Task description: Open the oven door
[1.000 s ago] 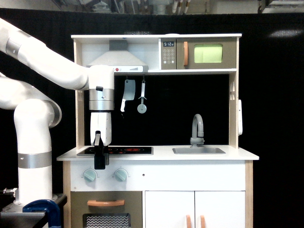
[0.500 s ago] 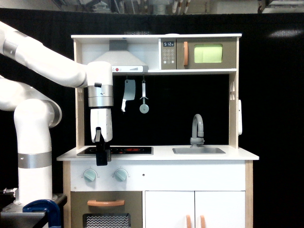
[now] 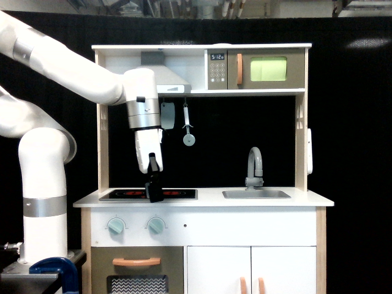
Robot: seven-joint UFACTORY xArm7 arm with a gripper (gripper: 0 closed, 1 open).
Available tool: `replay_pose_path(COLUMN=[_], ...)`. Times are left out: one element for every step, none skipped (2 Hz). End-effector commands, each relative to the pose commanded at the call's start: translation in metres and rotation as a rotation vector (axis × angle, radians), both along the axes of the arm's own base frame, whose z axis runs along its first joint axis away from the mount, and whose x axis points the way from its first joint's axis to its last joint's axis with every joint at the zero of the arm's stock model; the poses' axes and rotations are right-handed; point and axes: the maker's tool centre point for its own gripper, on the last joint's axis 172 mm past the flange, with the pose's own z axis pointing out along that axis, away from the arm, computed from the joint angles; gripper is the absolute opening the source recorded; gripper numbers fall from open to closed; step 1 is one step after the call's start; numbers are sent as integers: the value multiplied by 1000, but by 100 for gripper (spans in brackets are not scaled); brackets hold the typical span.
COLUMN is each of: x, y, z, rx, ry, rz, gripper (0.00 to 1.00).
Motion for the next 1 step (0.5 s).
replay_pose_path(x=[64], y=[11], z=[8], rx=[64], ry=[-39], rz=[450], gripper=[100])
